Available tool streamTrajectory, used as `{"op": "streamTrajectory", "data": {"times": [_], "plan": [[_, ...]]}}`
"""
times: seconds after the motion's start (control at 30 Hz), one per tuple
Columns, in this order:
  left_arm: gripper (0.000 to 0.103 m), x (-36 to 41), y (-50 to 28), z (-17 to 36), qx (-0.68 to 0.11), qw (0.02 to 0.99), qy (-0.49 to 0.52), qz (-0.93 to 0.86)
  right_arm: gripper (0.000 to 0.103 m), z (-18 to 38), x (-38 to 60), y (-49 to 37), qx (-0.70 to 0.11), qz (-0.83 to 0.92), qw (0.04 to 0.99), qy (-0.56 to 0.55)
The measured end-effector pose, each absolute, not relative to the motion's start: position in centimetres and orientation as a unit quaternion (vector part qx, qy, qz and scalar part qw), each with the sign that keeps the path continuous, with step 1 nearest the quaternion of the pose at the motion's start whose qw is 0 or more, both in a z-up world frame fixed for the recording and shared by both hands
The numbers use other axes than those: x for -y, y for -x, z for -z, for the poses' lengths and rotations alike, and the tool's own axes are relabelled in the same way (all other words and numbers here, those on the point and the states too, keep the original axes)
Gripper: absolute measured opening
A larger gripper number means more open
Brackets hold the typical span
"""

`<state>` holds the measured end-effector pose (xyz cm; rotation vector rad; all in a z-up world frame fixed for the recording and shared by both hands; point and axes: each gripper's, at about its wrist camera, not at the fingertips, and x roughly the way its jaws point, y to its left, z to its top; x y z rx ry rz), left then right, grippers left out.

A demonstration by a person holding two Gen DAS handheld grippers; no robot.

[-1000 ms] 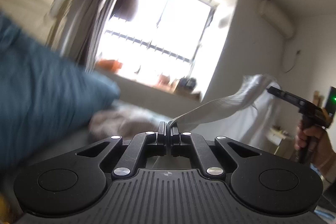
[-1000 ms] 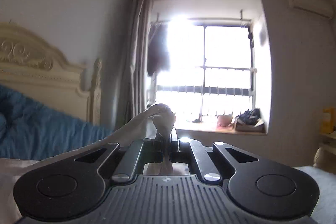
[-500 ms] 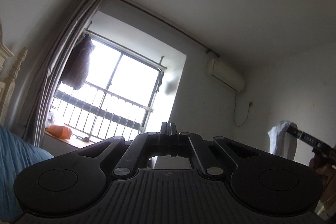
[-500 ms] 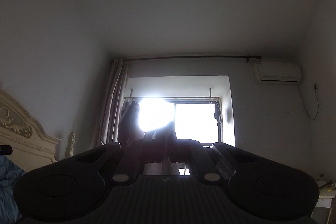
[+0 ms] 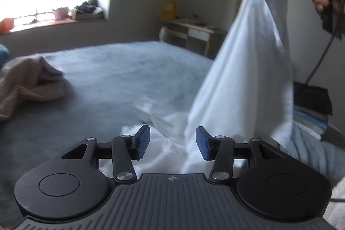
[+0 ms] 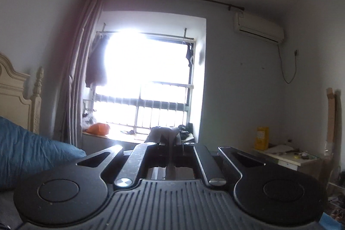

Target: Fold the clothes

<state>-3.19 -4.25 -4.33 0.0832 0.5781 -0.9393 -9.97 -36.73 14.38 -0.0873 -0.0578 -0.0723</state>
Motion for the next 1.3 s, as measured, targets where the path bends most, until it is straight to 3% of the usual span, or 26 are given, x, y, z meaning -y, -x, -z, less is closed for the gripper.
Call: {"op": "streamTrajectory", "data": {"times": [0.2, 0.63, 0.67, 0.7, 0.83, 0.9, 0.97, 1.13, 1.17, 1.23, 1.3], "plan": [[0.073, 8.8, 3.4, 5.6, -0.275, 0.800, -0.034, 0.532, 0.003, -12.7, 39.7, 10.9, -0.004, 0.082, 0.996, 0.021], [0.073, 18.1, 5.1, 10.1, -0.296, 0.784, -0.140, 0.527, 0.003, -10.3, 43.7, 11.9, -0.019, 0.114, 0.993, -0.034], [0.069, 17.9, 4.6, 10.2, -0.303, 0.787, -0.135, 0.520, 0.003, -10.2, 43.8, 12.0, -0.018, 0.114, 0.993, -0.038], [0.057, 17.7, 4.2, 10.3, -0.311, 0.790, -0.129, 0.513, 0.003, -10.1, 44.0, 12.0, -0.016, 0.113, 0.993, -0.040], [0.033, 16.8, 2.5, 10.7, -0.338, 0.801, -0.106, 0.483, 0.003, -9.8, 44.5, 12.4, -0.007, 0.119, 0.992, -0.038], [0.016, 15.5, 1.8, 10.0, -0.335, 0.814, -0.087, 0.467, 0.003, -9.7, 44.7, 12.7, -0.003, 0.123, 0.992, -0.037], [0.007, 14.0, 1.2, 9.0, -0.328, 0.827, -0.065, 0.451, 0.003, -9.6, 44.9, 13.1, 0.000, 0.127, 0.991, -0.035], [0.007, 10.1, 0.1, 7.0, -0.338, 0.828, 0.004, 0.447, 0.003, -9.6, 45.1, 14.3, 0.011, 0.131, 0.990, -0.044], [0.008, 9.6, -0.1, 6.9, -0.349, 0.819, 0.017, 0.455, 0.003, -9.7, 45.1, 14.5, 0.012, 0.129, 0.990, -0.048], [0.020, 9.1, -0.4, 6.8, -0.375, 0.795, 0.039, 0.475, 0.003, -9.7, 45.1, 14.6, 0.011, 0.127, 0.990, -0.054], [0.058, 8.5, 0.1, 6.8, -0.369, 0.791, 0.053, 0.485, 0.003, -9.6, 45.1, 14.4, 0.007, 0.127, 0.990, -0.054]]}}
